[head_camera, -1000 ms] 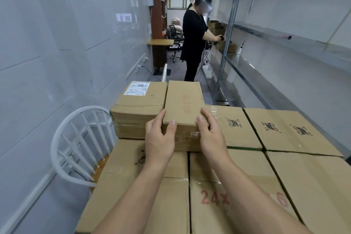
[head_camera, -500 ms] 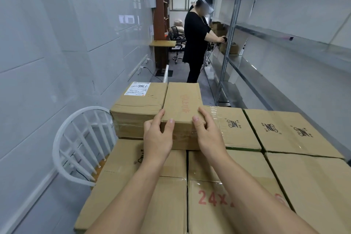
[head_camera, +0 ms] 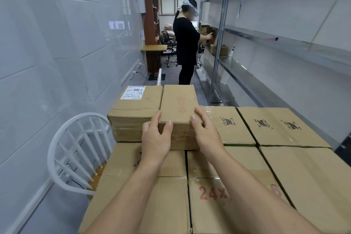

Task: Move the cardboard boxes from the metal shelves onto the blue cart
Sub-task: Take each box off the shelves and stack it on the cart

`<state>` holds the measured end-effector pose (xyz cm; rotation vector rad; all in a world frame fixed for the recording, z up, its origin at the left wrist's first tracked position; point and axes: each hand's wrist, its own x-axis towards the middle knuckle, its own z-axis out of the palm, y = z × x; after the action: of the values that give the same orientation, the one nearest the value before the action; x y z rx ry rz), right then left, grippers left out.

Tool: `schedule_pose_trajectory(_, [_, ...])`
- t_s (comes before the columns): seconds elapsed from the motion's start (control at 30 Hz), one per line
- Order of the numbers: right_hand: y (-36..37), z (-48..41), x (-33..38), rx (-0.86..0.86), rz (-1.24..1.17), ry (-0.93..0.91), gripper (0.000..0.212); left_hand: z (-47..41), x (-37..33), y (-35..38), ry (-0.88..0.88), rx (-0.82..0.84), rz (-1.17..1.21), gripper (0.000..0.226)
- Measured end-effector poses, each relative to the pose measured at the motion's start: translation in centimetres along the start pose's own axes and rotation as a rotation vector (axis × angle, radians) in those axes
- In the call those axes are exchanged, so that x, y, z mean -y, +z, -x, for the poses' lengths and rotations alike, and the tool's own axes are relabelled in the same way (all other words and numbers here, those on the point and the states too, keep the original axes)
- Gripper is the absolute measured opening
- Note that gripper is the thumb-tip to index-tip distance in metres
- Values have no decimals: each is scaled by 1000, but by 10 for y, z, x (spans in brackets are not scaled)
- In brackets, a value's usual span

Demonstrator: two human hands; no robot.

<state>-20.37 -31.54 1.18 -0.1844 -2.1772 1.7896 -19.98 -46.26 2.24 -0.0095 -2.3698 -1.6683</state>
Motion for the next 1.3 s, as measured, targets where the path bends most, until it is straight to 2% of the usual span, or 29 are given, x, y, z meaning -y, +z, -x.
schedule_pose_trajectory(0.17, [-6,6,4,-62,-24,-41,41,4,-1,-9,129,13,-42,57])
schedule_pose_trajectory(0.3, [-15,22,7,-112,11,-105,34,14,-9,-10,273,-47,3,52])
schedule_pose_trajectory(0.4, [-26,36,8,-186,64,-173,31,27,-11,-4,372,-26,26,50])
schedule_pose_trajectory(0.9, [-135,117,8,-449,255,-227,32,91,-46,53,453,245,207,45])
schedule_pose_trajectory(1.0, [-168,149,10,-500,306,-230,32,120,-61,75,473,331,199,43])
schedule_pose_trajectory(1.3, [-274,287,-5,-752,309,-83,33,252,-97,138,482,616,205,42])
